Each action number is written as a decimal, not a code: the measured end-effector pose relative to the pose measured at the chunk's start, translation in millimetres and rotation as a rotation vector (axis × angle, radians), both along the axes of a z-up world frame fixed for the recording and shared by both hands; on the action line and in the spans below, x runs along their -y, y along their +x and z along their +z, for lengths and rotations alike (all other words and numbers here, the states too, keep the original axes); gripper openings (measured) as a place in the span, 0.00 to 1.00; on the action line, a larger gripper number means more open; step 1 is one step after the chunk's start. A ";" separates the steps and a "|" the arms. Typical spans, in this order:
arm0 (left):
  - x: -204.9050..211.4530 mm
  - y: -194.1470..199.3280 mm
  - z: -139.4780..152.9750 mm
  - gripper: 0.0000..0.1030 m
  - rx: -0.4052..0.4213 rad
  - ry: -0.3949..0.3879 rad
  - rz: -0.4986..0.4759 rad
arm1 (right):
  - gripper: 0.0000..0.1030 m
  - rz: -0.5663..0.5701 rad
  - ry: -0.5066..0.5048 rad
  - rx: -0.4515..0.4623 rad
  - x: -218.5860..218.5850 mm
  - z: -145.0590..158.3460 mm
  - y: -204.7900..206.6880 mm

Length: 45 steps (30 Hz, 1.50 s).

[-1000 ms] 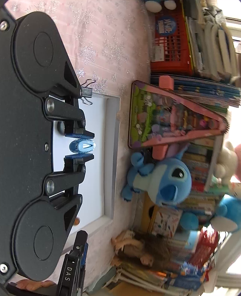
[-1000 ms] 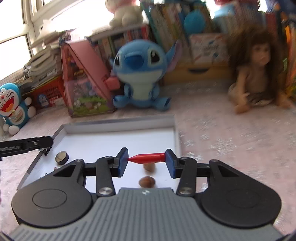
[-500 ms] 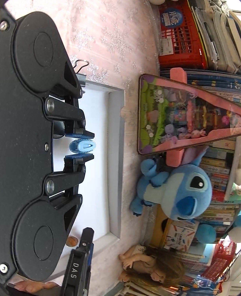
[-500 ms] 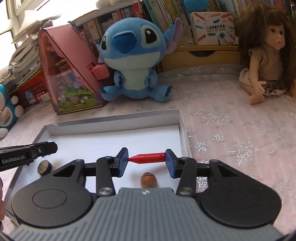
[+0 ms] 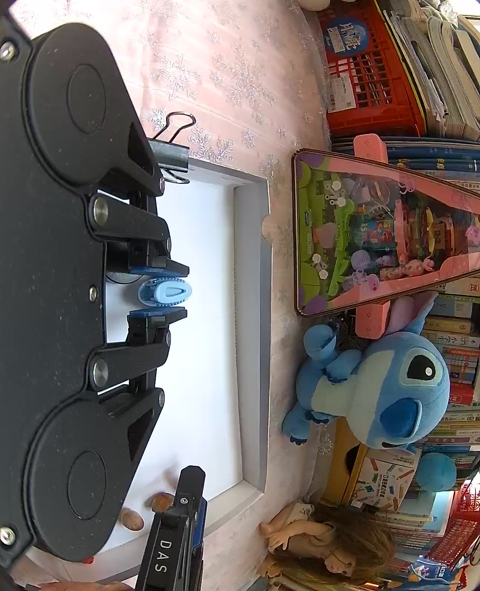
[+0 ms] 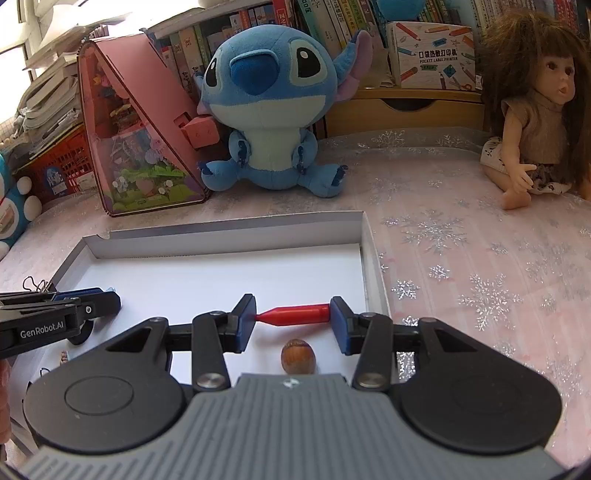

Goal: Organize rigid objects
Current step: 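Carry the hair clip with the left tool into the tray while the right tool carries the crayon, then open the left tool to drop the hair clip while the right tool releases the crayon, then withdraw both tools from the tray toward the objects left on the cloth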

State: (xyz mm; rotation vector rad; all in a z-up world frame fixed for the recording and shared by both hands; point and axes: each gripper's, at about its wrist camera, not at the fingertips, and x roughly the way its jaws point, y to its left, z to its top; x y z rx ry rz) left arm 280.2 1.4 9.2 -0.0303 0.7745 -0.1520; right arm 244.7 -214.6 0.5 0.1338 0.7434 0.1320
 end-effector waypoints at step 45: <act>7.1 -74.2 45.5 0.67 0.161 -0.034 -0.055 | 0.85 0.000 -0.022 0.197 1.9 27.8 -67.1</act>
